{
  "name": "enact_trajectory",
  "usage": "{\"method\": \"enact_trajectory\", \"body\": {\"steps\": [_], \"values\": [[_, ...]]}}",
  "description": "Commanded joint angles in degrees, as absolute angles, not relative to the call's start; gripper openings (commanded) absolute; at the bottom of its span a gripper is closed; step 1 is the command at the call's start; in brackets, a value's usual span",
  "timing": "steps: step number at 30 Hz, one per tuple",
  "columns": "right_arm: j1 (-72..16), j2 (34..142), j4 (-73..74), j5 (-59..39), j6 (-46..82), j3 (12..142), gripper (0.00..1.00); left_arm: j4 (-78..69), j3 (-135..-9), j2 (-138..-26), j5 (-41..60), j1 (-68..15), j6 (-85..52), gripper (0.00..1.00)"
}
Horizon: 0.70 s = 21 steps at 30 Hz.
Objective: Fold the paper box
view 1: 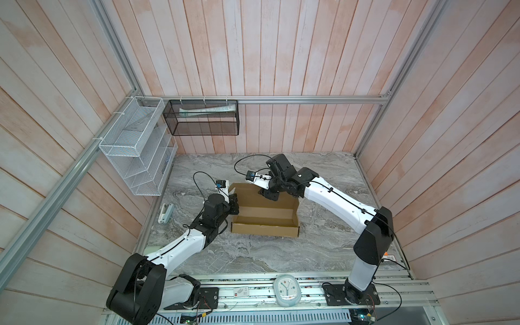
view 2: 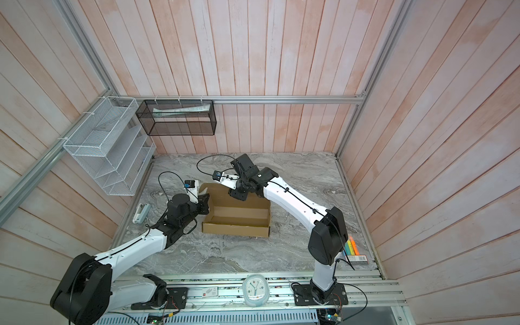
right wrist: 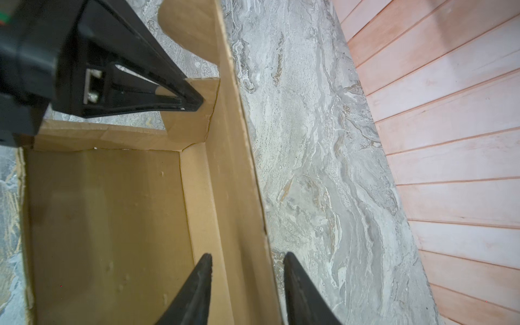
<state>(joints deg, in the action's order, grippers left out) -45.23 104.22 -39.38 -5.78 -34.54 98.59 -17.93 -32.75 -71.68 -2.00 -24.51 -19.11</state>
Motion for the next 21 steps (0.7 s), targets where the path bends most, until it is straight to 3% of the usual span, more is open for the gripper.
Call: {"method": "enact_trajectory", "body": {"steps": [1,18,21], "values": [[-46.11,105.97,-42.61,-7.38,-34.89,100.71,0.34,-18.76,-31.68,-72.32,-3.15,-24.61,-19.25,0.00],[-47.67,110.21,-47.61,-4.23,-36.30,104.51,0.02,-19.07,-31.38,-72.03,-4.22,-24.61,-19.32,0.00],[-47.72,110.06,-47.13,-3.80,-36.39,104.50,0.00,-18.82,-31.57,-71.81,-4.31,-24.61,-19.32,0.00]]}}
